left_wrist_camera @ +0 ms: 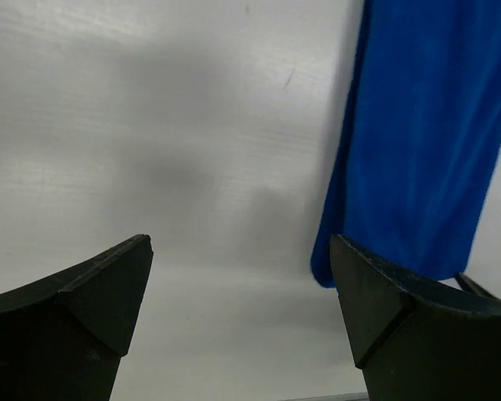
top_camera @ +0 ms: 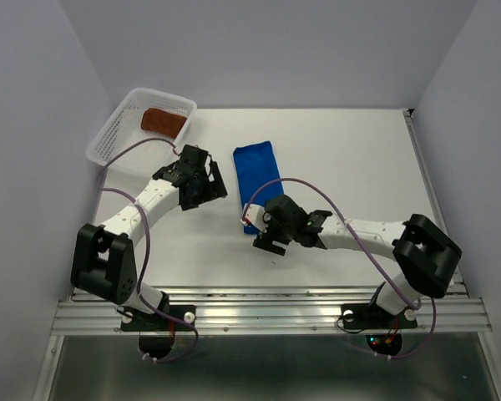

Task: Roll the towels
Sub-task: Roll the towel

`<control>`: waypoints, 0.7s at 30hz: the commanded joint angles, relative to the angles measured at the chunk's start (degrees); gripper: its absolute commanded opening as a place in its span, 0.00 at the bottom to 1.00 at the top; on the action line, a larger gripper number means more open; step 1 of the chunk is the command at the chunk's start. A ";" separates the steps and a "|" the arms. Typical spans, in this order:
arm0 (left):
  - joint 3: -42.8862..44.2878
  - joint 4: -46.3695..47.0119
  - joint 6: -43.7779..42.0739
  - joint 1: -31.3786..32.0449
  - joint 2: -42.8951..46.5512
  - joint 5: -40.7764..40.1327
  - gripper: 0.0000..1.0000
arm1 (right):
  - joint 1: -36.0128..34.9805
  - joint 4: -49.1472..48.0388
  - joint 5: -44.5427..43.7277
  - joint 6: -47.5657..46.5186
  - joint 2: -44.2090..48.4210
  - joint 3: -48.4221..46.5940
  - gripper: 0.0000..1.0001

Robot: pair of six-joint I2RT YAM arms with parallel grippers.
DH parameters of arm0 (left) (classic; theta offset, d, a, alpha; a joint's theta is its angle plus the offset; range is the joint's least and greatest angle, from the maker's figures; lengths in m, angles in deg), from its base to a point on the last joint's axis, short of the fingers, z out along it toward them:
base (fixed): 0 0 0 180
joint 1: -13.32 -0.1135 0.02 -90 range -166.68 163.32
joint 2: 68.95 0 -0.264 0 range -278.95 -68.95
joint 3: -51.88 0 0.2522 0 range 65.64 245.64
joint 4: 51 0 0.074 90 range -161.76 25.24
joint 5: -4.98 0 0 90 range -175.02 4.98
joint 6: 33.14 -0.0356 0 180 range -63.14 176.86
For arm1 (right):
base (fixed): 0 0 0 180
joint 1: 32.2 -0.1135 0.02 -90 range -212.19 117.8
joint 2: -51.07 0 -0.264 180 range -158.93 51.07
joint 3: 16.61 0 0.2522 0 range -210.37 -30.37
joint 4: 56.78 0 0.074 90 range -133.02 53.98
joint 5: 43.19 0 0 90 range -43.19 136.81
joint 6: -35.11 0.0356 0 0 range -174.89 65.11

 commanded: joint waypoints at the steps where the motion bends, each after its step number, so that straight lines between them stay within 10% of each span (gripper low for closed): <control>1: -5.59 0.03 1.51 0.30 7.99 0.20 0.99 | 2.04 0.38 8.31 -1.87 -5.12 -3.44 0.87; 8: -11.40 -2.00 2.65 0.22 11.69 -0.50 0.99 | 3.88 -1.90 8.59 -1.43 -10.32 -4.33 0.61; 12: -11.14 -3.05 2.82 0.22 11.43 -1.20 0.99 | 3.88 -1.29 9.28 1.29 -10.94 -4.94 0.24; 21: -11.93 -1.56 1.68 0.22 12.13 -0.06 0.99 | 3.88 2.93 12.11 8.68 -5.58 -5.73 0.04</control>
